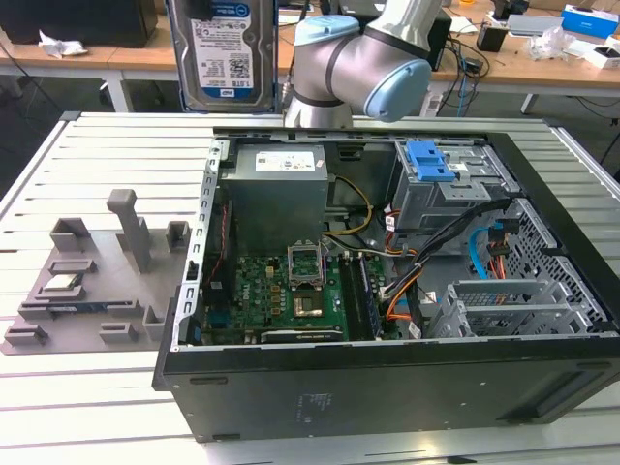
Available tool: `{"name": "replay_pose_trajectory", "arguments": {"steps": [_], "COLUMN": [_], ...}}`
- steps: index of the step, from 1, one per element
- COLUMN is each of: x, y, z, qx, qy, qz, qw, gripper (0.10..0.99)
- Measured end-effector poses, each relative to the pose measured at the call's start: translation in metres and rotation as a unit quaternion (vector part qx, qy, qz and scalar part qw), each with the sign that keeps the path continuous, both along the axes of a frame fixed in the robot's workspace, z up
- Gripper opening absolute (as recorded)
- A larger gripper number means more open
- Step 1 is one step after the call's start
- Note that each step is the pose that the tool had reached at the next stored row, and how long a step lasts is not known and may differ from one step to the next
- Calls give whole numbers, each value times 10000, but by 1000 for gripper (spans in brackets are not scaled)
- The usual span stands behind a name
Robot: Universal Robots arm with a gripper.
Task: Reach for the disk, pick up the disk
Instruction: 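Pick up the disk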
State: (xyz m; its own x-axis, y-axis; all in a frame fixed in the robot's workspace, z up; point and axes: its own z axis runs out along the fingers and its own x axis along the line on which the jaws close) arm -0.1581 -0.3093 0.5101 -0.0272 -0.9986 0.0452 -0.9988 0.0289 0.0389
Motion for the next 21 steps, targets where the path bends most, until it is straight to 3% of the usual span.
{"name": "replay_pose_trajectory", "arguments": {"steps": [3, 5, 9, 16, 21], "x": [107, 246, 410, 910, 1150], "y": [2, 4, 8, 17, 20], "z": [0, 0, 0, 0, 0], "qx": [0, 0, 0, 0, 0], "qy": [3, 7, 11, 23, 29], "qz": [0, 0, -1, 0, 1], "qw": [10000, 10000, 10000, 10000, 10000], "gripper": [365, 365, 365, 365, 365]}}
